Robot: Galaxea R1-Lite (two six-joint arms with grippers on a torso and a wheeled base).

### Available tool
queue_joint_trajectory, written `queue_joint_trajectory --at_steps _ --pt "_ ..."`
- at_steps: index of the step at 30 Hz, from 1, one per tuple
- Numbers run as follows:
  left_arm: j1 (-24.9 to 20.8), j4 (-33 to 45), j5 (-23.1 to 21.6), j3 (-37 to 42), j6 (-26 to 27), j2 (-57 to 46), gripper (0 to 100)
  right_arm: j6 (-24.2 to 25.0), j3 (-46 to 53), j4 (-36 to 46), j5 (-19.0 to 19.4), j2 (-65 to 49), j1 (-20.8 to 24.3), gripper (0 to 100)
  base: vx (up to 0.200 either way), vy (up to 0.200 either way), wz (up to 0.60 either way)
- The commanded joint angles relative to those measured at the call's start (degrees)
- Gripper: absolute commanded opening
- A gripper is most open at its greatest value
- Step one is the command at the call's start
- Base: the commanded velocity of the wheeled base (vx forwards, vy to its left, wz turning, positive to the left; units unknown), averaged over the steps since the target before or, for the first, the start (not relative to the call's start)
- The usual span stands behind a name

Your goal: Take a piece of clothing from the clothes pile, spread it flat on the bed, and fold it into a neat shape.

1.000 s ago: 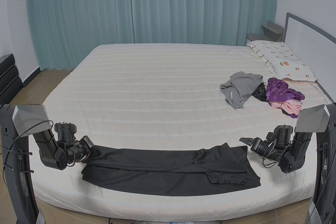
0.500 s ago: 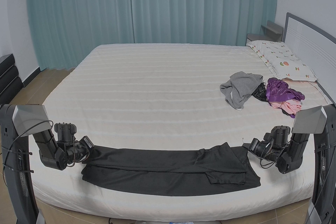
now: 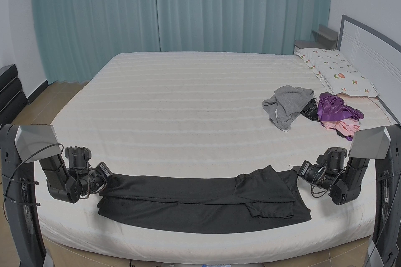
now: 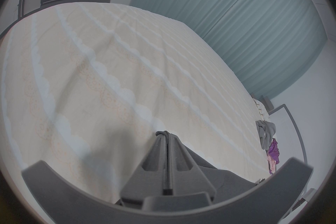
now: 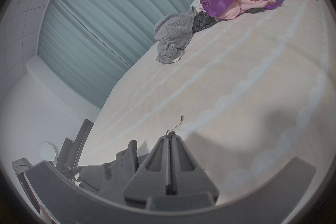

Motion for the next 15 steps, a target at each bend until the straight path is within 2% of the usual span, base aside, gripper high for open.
queue_joint_trajectory --at_steps 1,2,3,4,10,15 --pt "0.0 0.0 -0.1 0.2 0.0 0.0 0 -0.1 0.2 0.0 0.0 0.2 0.0 0 0.000 0.000 0.00" --pt "0.0 0.1 -0.1 0.2 -0.1 0.0 0 -0.1 0.3 0.0 0.0 0.2 0.0 100 0.000 0.000 0.00" --pt "0.0 0.1 -0.1 0.2 -0.1 -0.1 0 0.0 0.3 -0.1 0.2 0.2 0.0 100 0.000 0.000 0.00" --pt "0.0 0.1 -0.1 0.2 -0.2 -0.1 100 0.2 0.3 -0.1 0.3 -0.1 0.0 100 0.000 0.000 0.00" --pt "0.9 0.1 -0.5 0.4 -0.5 -0.5 100 1.7 2.7 -0.1 0.5 -4.4 0.3 100 0.000 0.000 0.00" --pt "2.6 0.8 -0.7 2.9 -5.6 -5.2 100 5.8 5.5 0.7 -0.1 -9.6 1.4 100 0.000 0.000 0.00"
